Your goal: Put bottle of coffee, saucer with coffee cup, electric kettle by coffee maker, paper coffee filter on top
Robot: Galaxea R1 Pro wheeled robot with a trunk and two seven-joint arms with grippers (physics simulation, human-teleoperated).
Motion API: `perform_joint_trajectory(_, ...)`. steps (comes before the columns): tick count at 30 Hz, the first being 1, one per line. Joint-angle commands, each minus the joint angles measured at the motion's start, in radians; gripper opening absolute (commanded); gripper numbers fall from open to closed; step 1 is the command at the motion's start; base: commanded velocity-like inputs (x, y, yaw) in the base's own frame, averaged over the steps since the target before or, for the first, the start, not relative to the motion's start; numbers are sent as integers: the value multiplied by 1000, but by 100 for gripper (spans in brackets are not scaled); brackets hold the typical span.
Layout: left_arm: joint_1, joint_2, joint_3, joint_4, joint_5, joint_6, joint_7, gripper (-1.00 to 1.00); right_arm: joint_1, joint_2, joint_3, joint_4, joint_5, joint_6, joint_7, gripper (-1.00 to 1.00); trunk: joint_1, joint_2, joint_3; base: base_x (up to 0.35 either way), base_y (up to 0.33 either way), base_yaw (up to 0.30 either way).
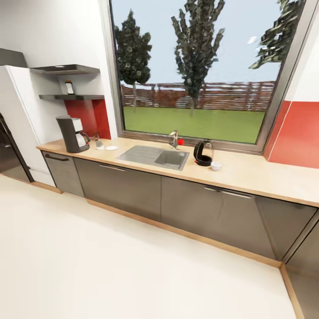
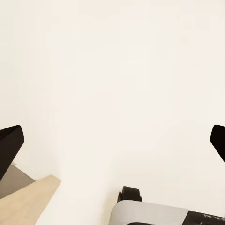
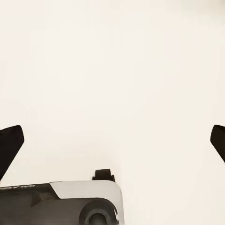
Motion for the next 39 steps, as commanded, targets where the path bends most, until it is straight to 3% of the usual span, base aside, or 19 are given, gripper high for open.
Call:
perform_joint_trajectory(1,-4,1,1,-2,8,-4,-1,100,-1,0,-1,0,0,-3,0,100,1,-2,-2,337,1,20)
perform_joint_trajectory(4,-12,8,4,-32,9,-5,-1,100,0,0,-2,0,0,-3,0,100,1,-2,-2,338,0,7)
perform_joint_trajectory(5,-13,11,3,-107,8,-4,-1,100,-1,0,-2,0,0,-3,0,100,1,-2,-2,338,0,1)
perform_joint_trajectory(7,-13,10,2,-175,9,-3,-1,100,-1,0,-2,0,0,-3,0,100,1,-2,-2,338,0,1)
perform_joint_trajectory(11,-3,10,7,-234,11,0,0,100,-1,0,-3,0,0,-3,0,100,1,-2,-2,338,0,0)
perform_joint_trajectory(26,3,17,11,-113,23,-4,4,100,-1,0,-1,0,2,-3,0,100,1,-2,-5,336,21,121)
perform_joint_trajectory(39,3,17,11,-106,24,-4,5,100,-1,2,0,0,3,-3,0,100,1,-2,-12,304,190,257)
